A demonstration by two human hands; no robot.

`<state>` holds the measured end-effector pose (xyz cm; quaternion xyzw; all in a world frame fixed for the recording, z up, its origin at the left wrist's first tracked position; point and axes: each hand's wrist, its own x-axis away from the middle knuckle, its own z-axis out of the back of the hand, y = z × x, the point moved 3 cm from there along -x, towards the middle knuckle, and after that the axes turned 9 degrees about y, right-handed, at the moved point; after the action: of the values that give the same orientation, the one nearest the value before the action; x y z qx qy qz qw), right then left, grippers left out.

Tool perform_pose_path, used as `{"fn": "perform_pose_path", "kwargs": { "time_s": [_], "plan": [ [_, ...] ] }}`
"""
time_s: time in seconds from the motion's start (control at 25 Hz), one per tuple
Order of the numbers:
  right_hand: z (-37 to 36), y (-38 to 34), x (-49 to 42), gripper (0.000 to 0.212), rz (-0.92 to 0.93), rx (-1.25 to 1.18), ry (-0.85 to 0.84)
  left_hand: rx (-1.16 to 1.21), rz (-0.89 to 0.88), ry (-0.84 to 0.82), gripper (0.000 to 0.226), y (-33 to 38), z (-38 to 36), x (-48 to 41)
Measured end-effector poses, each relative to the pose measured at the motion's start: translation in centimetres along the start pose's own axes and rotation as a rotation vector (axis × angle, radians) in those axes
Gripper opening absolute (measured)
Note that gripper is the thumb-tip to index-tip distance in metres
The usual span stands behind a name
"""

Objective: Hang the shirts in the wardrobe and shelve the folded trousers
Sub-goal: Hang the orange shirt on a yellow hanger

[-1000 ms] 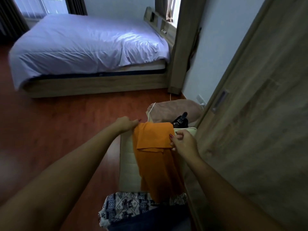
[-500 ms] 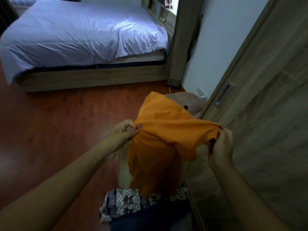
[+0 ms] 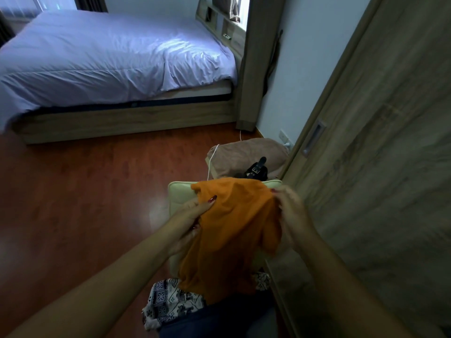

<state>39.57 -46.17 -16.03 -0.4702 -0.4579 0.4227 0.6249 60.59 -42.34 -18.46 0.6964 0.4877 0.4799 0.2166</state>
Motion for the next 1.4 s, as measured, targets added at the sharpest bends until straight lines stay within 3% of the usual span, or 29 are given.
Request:
{"fn": "perform_pose_path", "kwargs": {
  "time_s": [0.08,0.12,0.16,0.32,0.36,0.44,0.52,0.6,0.72,0.76,0.88,0.96,1.0,1.12,1.28,1.4],
  "plan": [
    [2.6,-2.6,1.3,0.022,-0.096,-0.272,0.053,-0.082,-0.068,-0.042,0.024,0.7,-1.4,1.3],
    [3.7,-4.4,2.1,0.022,-0.085,-0.250,0.033,-0.118,-0.100,-0.074,0.026,1.1,-2.2,2.0],
    [4.6,-5.9,2.7,0.020,-0.028,-0.111,-0.011,-0.147,-0.138,-0.104,0.028,1.2,-3.0,2.3],
    [9.0,-9.9,6.8,0.023,0.379,0.828,-0.298,-0.300,-0.268,-0.226,0.026,1.7,-8.6,4.7],
    [10.5,-10.4,7.8,0.017,0.488,0.905,-0.344,-0.370,-0.299,-0.262,0.026,1.7,-10.3,5.6],
    [14.6,-12.0,10.0,0.009,0.622,0.811,-0.294,-0.491,-0.350,-0.331,0.027,0.9,-13.5,7.2],
    [19.2,-14.3,12.3,0.018,0.627,0.561,-0.192,-0.574,-0.362,-0.347,0.028,-1.1,-16.6,8.2],
    [24.3,-16.4,15.5,0.027,0.653,0.356,-0.121,-0.756,-0.392,-0.345,0.043,-3.6,-20.1,9.5],
    [31.1,-18.2,21.0,0.033,0.710,0.207,-0.009,-1.240,-0.705,-0.740,0.023,-7.4,-27.2,14.0],
    [33.4,-18.4,22.8,0.032,0.726,0.172,0.031,-1.422,-0.839,-0.788,0.020,-8.6,-29.5,15.7],
    [39.9,-18.2,27.7,0.026,0.716,0.042,0.129,-1.954,-1.157,-0.539,0.045,-11.3,-35.4,18.7],
    [44.8,-17.5,31.3,0.025,0.723,0.021,0.215,-2.116,-1.196,-0.551,0.049,-15.0,-38.8,20.8],
    [47.1,-17.0,33.0,0.024,0.715,0.010,0.249,-2.065,-1.191,-0.612,0.049,-16.6,-40.3,21.8],
    [53.9,-15.1,37.9,0.024,0.685,-0.041,0.361,-1.531,-1.048,-0.869,0.038,-18.5,-45.0,24.4],
    [62.1,-12.9,42.9,0.028,0.659,-0.013,0.747,-1.458,-1.128,-0.821,0.042,-17.8,-50.4,27.7],
    [66.0,-11.9,45.7,0.029,0.643,0.040,0.909,-1.306,-1.181,-0.770,0.043,-17.5,-53.7,32.1]
  ]
}}
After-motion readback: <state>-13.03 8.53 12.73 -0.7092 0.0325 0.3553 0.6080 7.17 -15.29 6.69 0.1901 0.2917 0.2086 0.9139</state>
